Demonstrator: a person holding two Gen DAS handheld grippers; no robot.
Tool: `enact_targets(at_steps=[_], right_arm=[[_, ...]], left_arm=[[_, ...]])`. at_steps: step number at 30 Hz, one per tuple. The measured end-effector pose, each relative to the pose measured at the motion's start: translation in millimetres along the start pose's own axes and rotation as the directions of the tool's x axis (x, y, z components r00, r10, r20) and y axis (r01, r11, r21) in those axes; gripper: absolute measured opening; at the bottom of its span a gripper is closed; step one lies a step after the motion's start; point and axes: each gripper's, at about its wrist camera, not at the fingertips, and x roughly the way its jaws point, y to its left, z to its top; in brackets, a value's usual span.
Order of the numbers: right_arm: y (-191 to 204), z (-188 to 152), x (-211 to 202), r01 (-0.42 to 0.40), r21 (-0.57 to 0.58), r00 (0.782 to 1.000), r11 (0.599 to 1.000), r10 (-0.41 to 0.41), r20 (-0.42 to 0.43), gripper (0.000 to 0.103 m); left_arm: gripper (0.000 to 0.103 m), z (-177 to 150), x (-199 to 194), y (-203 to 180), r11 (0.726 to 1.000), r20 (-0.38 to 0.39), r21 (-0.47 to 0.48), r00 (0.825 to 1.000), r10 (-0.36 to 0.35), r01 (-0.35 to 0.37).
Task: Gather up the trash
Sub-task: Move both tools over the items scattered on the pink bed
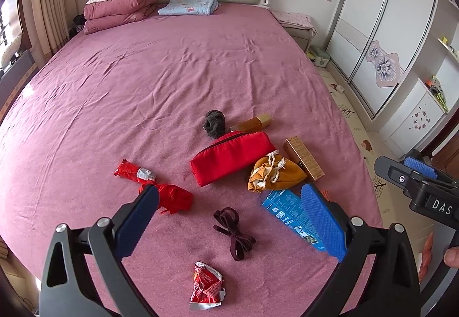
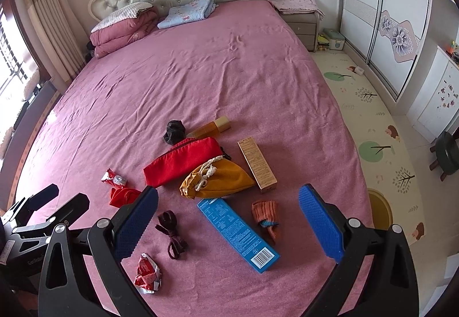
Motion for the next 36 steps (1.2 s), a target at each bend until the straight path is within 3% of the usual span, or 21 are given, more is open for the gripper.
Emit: enact_targets(at_steps=[36], right_arm=[[0.5,-3.4,0.4,-0.025,0.012,1.0,1.0,0.025,-0.008,0.094]], left_arm=[[0.099,-8.1,-0.1,-2.6,1.0,-0.006,0.008,1.0,-0.007,0.007]])
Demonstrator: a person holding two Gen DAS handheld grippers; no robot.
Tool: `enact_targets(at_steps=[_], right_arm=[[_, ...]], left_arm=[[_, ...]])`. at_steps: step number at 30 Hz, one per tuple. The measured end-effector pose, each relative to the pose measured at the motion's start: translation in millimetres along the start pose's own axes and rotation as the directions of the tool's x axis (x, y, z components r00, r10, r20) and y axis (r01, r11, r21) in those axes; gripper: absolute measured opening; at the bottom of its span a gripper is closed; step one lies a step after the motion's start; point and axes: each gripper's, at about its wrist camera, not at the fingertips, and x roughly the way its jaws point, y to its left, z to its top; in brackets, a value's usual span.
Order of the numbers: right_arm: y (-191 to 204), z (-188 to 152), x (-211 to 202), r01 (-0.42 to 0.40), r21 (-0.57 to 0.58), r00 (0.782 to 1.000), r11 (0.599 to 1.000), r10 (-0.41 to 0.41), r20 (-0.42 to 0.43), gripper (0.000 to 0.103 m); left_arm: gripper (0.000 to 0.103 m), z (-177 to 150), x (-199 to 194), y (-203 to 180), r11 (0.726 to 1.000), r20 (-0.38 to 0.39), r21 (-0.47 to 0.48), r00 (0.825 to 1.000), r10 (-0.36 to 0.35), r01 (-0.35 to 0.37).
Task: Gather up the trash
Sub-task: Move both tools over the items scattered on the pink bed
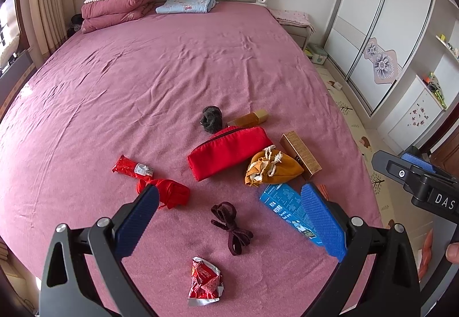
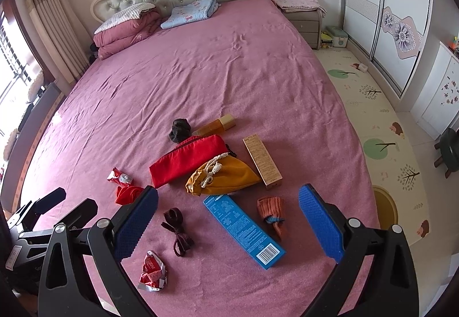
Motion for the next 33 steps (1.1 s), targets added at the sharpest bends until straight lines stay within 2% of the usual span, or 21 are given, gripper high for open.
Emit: enact_targets(at_steps=[17,25,33], right_arm=[[-14.7,-3.7,-2.7,-0.038,-0.007,0.999,0.999,0.038,-0.027,0.094],[-30.1,-7.9,-0.7,-0.062,0.004,0.997,0.998,0.063,-0.046,0.094],[-24.9,-23.5,11.6,-0.079,-0.013,0.994,0.997,0.078,-0.078,0.094]], left_arm=[[0.099,-9.3,-2.6,-26.9,1.0,-0.024,-0.007,1.0,0.012,-0.012],[0.099,-22.3,3.8,-35.4,0.999,-0.067,-0.046,0.998,0.015,-0.018],[0.099,-49.8,19.1,-31.8,0.997,-0.141,-0.073,0.99,-0.005,-0.006]])
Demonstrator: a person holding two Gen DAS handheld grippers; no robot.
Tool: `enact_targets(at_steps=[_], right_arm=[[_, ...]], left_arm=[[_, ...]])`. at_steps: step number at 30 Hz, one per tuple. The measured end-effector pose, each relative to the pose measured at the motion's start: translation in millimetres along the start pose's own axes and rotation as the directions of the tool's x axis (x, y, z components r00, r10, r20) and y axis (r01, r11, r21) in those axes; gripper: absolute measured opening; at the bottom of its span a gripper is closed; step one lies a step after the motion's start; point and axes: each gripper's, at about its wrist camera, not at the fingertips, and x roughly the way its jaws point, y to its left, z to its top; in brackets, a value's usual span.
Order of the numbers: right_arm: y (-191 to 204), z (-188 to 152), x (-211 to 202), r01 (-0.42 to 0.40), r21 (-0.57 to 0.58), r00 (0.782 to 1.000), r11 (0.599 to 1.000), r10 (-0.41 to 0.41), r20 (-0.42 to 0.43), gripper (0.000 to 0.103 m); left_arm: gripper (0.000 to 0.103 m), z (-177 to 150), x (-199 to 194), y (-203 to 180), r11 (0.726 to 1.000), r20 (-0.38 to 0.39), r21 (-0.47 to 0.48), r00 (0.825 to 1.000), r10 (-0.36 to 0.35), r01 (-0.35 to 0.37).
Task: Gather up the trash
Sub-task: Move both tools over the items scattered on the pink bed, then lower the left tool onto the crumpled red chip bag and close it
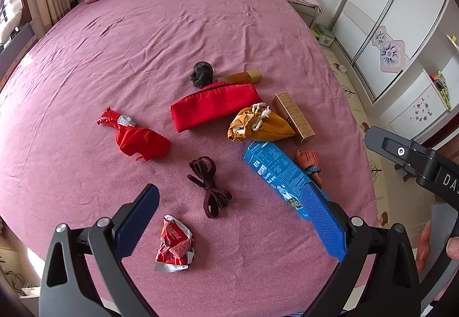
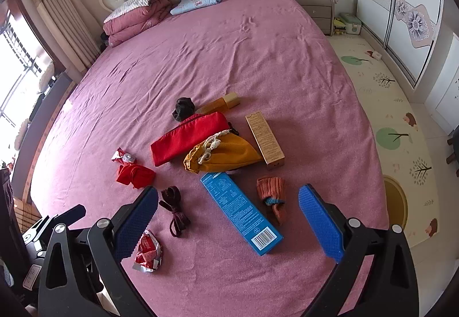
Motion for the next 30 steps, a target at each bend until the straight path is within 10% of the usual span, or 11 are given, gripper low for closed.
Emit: enact_targets(at_steps=[18,24,30], right_arm=[[46.4,-57.5,52.7,0.045,0.026,0.998,0.999,-0.044,-0.05,0.094],[51.2,-67.6,76.4,0.063,0.046,0.995,0.997,-0.06,-0.079,0.094],[62.0,-71.0,94.5,0.067,0.033,0.993,0.997,-0.064,-0.099,0.094]], left_arm=[[0.097,-66.5,91.1,53.8,0.993,-0.227,0.072,0.971,-0.076,0.094],[0.058,-84.1,137.5,57.6,0.986,-0.3,0.08,0.947,-0.116,0.146],[0.052,-90.8,152.1,49.0,0.975,-0.285,0.144,0.95,-0.123,0.17]])
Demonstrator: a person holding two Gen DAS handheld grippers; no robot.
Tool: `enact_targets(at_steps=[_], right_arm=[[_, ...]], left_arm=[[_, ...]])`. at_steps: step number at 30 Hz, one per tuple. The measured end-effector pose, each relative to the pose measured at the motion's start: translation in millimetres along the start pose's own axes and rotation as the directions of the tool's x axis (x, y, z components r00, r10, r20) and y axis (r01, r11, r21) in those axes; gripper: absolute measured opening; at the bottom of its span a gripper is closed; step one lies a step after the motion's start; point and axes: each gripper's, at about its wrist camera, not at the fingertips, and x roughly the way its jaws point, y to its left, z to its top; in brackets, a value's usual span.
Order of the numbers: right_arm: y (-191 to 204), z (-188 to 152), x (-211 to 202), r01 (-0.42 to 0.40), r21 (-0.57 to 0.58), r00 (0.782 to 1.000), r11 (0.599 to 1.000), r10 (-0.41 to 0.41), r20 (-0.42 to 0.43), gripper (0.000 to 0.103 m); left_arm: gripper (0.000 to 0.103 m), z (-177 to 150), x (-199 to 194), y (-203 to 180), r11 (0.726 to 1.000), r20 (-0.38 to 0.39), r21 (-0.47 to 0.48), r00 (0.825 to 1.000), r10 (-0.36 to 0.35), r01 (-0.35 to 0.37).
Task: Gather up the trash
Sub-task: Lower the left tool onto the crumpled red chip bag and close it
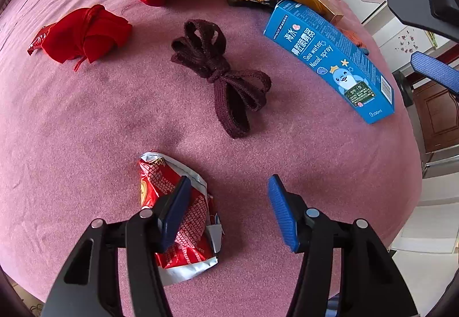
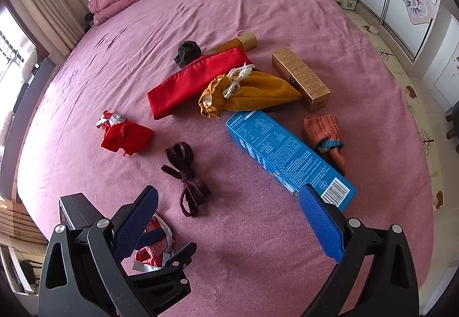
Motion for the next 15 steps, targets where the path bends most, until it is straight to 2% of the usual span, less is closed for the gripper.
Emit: enact_targets(at_steps=[1,3,5,6,10,15], right_arm=[[2.7,-0.1,2.9,-0.003,-0.003,1.0,1.0,0.003,-0.004,0.094],[6.0,-0.7,8.3,-0.008,-0.005,1.0,1.0,0.008,-0.011,0.094],[8.8,-1.3,13.4,-0.012,-0.002,1.0,1.0,0.012,-0.02,0.094],[10.0,-1.6,15.7,-0.014,0.0,1.0,1.0,0.014,-0.025,0.094],[14.7,-2.4,22.6,-0.016,0.004,0.999,1.0,0.016,-0.033,0.094],[20.9,-5.2,31.2,-0.018,-0.004,0.999,1.0,0.018,-0.045,0.094]], left_arm=[[0.047,-0.3,0.1,2.1,1.0,0.005,-0.009,1.0,0.0,0.0],[0.02,-1.1,-0.6,12.9,0.999,0.012,-0.051,1.0,0.003,-0.003],[0.007,-2.8,0.1,27.6,0.994,0.018,-0.111,1.0,-0.019,0.02],[0.003,-3.7,0.5,33.8,0.99,0.021,-0.136,0.999,-0.04,0.042],[0.002,-5.0,1.7,37.2,0.992,0.021,-0.112,0.998,-0.063,0.065],[0.001,-1.8,-7.5,51.3,0.981,0.031,-0.16,0.994,-0.104,0.108]])
